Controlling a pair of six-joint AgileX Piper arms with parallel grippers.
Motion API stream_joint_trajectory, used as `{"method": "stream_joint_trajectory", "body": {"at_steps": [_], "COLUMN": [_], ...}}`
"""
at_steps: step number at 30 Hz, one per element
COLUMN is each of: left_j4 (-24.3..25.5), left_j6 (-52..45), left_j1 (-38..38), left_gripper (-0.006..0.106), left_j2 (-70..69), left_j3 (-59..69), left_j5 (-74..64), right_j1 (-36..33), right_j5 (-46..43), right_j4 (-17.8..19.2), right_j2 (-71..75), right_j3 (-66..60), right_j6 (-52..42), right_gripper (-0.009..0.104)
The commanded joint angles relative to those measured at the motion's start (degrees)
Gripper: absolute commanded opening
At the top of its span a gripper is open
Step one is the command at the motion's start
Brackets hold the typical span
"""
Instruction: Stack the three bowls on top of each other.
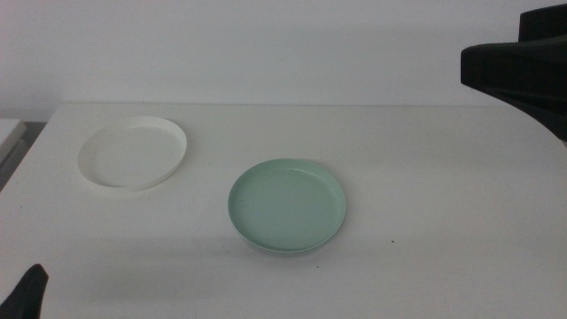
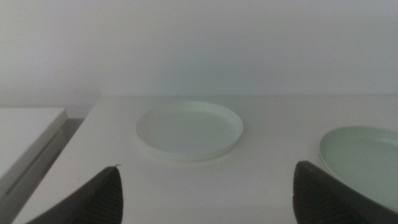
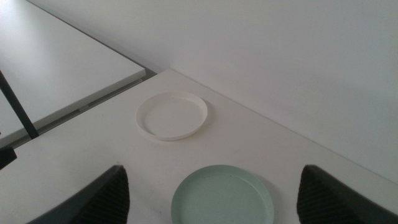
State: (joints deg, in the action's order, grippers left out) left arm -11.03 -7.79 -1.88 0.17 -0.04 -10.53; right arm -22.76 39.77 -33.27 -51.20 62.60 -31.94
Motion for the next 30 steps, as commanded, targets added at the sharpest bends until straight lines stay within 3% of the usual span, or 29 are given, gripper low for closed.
{"method": "stream_joint_trajectory", "body": {"at_steps": [1, 7, 14, 30], "left_j4": [0.1, 0.0, -5.6, -10.4], "left_j6": [0.3, -1.2, -7.4, -4.5], "left_j1": [0.0, 9.9, 17.1, 17.2], "left_gripper": [0.094, 0.094, 0.094, 0.094], "left_j2": [-0.2, 17.8, 37.6, 59.8], "left_j3": [0.0, -21.4, -44.5, -48.6], "left_j5": [-1.0, -21.9, -40.1, -42.5], "right_j1": [-0.1, -0.1, -0.1, -0.1], "right_j5": [-0.4, -0.5, -0.5, -0.5], "right_j4": [-0.2, -0.2, -0.2, -0.2], "right_j2": [0.1, 0.1, 0.1, 0.1], "right_j3": [-0.2, -0.2, -0.2, -0.2], "right_j6": [-0.6, -0.6, -0.6, 0.6], "right_gripper": [0.093, 0.093, 0.093, 0.093]}}
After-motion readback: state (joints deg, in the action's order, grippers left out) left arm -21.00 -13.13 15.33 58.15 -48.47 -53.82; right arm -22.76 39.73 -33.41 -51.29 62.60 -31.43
